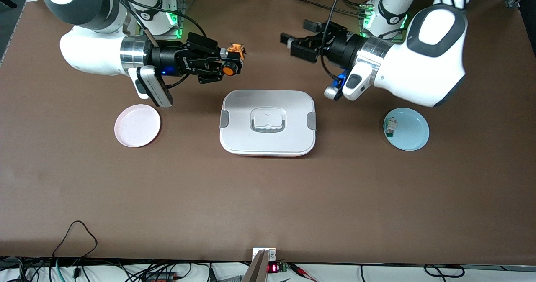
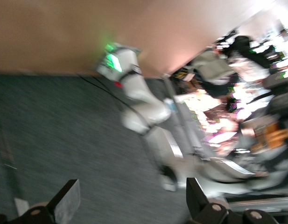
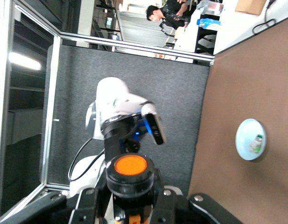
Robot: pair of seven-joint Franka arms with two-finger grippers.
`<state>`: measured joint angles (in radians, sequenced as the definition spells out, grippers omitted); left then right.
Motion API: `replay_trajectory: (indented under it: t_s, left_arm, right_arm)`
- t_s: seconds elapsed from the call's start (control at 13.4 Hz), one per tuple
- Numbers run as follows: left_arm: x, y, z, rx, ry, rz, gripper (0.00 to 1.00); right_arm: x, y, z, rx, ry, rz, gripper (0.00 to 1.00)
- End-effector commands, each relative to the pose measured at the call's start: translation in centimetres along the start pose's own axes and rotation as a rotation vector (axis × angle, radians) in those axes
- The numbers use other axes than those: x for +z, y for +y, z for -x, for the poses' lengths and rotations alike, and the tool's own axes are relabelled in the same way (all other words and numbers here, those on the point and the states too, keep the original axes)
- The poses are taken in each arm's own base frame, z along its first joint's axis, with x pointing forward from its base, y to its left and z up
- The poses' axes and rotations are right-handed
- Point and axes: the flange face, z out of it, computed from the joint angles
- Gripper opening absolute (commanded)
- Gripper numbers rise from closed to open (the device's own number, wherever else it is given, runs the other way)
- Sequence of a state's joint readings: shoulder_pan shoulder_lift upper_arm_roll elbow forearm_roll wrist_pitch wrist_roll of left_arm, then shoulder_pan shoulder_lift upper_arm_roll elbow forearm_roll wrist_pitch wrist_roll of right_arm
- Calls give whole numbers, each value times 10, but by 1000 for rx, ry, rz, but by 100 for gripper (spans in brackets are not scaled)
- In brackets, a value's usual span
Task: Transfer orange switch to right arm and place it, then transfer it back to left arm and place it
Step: 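Carry the switch with the right gripper while the left gripper withdraws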
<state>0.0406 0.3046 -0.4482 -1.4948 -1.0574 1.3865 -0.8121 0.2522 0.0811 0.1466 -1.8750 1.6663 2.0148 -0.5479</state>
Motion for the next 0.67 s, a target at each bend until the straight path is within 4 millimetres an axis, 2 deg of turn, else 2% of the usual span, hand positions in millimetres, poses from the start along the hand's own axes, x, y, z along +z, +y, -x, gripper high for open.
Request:
replay_trajectory:
  t_s: [0.0,0.15,0.3,0.45,0.6]
  left_arm:
    - [-36,-43,6,195,91,-197,100]
    - [-53,-67,-13,289,157,-321,100]
    - [-57,-82,-27,337,243,-521,100]
    - [-64,-92,-33,371,310,-703,100]
    - [-88,-90,-29,450,396,-812,100]
  right_arm:
    - [-21,20,-1,-7,-26,88,27]
    - [-37,33,-6,-38,-54,183,27]
    - [-50,48,-8,-60,-87,274,27]
    - [-71,67,-14,-62,-94,339,27]
    - [-78,73,-14,-91,-135,413,27]
